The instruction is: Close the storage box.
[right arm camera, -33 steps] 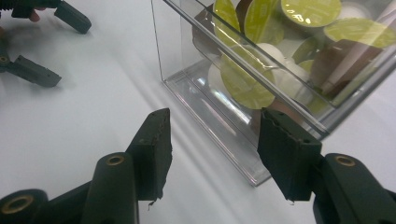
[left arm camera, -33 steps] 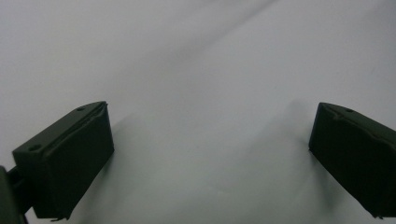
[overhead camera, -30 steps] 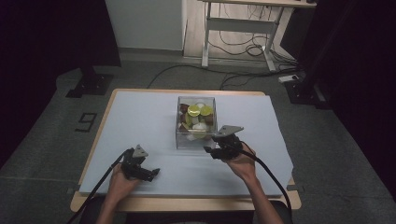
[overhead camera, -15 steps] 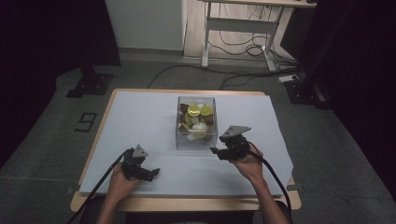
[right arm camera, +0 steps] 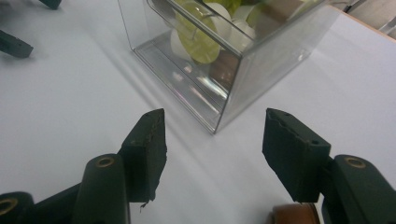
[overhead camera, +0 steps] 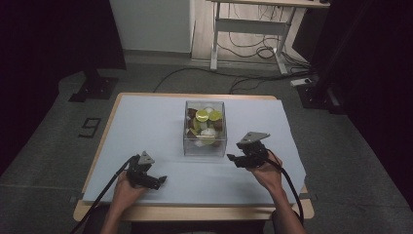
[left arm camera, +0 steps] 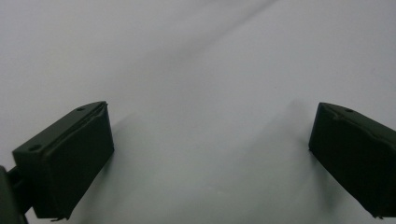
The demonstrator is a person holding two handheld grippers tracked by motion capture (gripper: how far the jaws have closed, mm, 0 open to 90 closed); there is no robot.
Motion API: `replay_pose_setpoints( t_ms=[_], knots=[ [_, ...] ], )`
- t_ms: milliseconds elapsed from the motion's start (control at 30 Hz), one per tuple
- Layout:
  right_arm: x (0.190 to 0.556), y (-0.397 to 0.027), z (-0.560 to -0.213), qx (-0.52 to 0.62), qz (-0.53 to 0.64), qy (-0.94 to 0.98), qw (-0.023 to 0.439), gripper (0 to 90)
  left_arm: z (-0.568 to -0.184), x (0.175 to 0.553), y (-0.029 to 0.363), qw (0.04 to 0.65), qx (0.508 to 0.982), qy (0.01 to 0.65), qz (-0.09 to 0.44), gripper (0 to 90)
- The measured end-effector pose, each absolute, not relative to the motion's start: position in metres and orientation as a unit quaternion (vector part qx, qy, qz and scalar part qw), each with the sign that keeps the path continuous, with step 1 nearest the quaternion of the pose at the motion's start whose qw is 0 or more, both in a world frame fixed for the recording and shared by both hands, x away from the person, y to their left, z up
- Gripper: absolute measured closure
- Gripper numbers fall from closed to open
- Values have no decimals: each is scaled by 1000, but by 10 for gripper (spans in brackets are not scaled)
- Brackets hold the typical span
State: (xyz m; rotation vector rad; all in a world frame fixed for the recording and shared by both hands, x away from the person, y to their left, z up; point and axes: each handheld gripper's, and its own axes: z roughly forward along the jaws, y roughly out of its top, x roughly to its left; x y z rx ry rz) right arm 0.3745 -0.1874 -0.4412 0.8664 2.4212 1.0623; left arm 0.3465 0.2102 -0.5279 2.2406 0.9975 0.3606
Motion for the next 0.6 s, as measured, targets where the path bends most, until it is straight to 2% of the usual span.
replay_pose_setpoints(
  t_ms=[200, 600],
  knots=[
    [372, -197, -441, 311, 372, 855, 186, 384, -528, 346, 210, 325, 855, 380, 138, 0],
    [366, -214, -438, 328, 374, 846, 193, 281, -528, 347, 210, 325, 855, 380, 138, 0]
  ],
)
